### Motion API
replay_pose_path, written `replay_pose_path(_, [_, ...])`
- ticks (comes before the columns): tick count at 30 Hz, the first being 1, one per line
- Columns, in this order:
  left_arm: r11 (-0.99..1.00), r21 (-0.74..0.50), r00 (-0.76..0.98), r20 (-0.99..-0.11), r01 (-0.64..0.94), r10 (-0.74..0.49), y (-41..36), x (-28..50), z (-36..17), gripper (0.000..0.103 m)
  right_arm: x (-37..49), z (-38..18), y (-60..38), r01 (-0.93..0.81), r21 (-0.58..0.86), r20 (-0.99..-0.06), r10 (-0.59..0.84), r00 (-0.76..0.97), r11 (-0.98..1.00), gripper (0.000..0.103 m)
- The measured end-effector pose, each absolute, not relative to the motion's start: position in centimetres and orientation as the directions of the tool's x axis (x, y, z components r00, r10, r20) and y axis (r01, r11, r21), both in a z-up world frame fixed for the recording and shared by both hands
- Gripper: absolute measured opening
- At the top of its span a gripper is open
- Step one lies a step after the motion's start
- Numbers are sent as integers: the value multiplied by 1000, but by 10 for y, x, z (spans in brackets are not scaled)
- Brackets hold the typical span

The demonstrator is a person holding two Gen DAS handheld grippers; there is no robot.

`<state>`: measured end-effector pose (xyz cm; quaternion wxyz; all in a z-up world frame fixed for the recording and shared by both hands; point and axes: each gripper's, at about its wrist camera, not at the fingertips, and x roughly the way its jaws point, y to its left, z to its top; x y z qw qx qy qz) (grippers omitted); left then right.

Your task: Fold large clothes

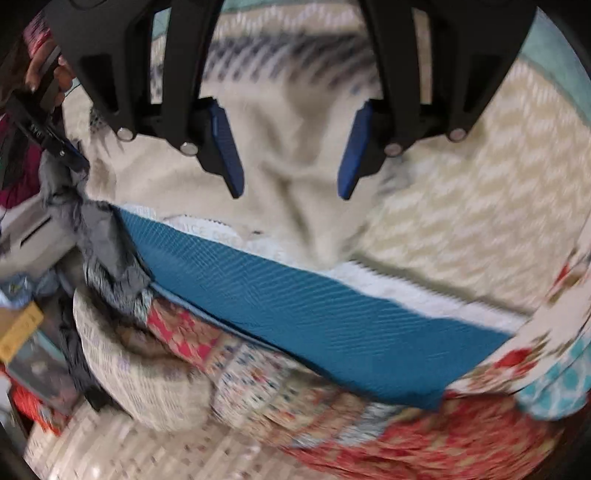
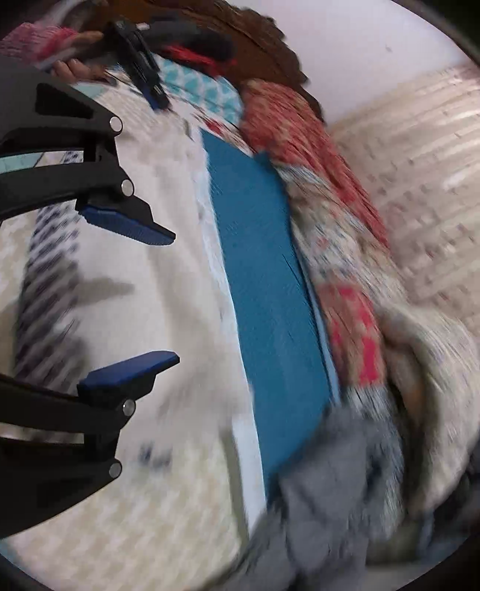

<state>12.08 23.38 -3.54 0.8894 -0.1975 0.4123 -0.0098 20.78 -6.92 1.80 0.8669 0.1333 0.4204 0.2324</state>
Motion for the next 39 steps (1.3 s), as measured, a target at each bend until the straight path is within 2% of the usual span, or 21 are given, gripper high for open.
replay_pose_path(2, [932,-324,602,-781,-163,-166,223,158,-61,51,243,-6,-59,-263,409,-737,486,469,874,56])
replay_pose_path(3, [938,-295,578,-804,-182,-140,223,173,-74,51,267,-20,-67,-209,361,-772,417,480,909,56])
replay_pose_path(4, [951,-223,543,-837,-213,-75,228,193,-95,51,287,-35,-82,-143,327,-800,354,483,934,52])
replay_pose_path(5, [949,-206,509,-859,-240,-58,234,201,-110,51,303,-51,-107,-27,353,-824,324,464,935,47])
replay_pose_path(6, [916,-288,484,-866,-280,-125,249,207,-125,51,309,-59,-126,48,441,-806,371,461,896,34])
replay_pose_path(8, [854,-410,544,-818,-322,-188,265,199,-118,51,301,-51,-162,117,652,-677,507,534,749,34])
replay_pose_path(11, [867,-397,608,-780,-301,-146,270,174,-88,51,278,-28,-176,-3,748,-547,619,563,664,34])
replay_pose_path(13, [854,-428,696,-709,-295,-115,277,132,-60,51,246,-22,-177,-75,759,-515,666,540,647,34])
replay_pose_path(16, [877,-392,732,-677,-278,-71,271,78,-39,51,182,-28,-170,-139,709,-556,670,492,691,35])
replay_pose_path(23, [967,-189,633,-773,-169,-40,196,-3,-64,51,60,-63,-150,-153,495,-761,512,398,855,35])
replay_pose_path(25, [973,-168,597,-801,-160,-40,176,-24,-76,51,38,-69,-146,-122,392,-826,407,389,912,35])
replay_pose_path(29, [968,-207,538,-837,-144,-99,141,-51,-99,51,2,-66,-140,-99,328,-851,339,401,940,35])
replay_pose_path(33, [985,-134,514,-856,-111,-59,108,-67,-108,51,-22,-59,-130,-118,292,-840,313,444,949,41])
replay_pose_path(35, [990,-102,494,-869,-100,-40,94,-73,-116,60,-27,-61,-130,-93,278,-835,289,469,956,46])
replay_pose_path(36, [990,-102,481,-876,-100,-42,90,-75,-122,71,-27,-67,-133,-78,275,-836,279,472,958,53])
replay_pose_path(37, [989,-102,470,-882,-104,-42,87,-76,-127,74,-32,-71,-139,-66,280,-840,278,465,958,60])
replay_pose_path(39, [993,-67,462,-887,-96,-15,83,-79,-138,76,-29,-85,-148,-48,319,-849,308,429,947,64])
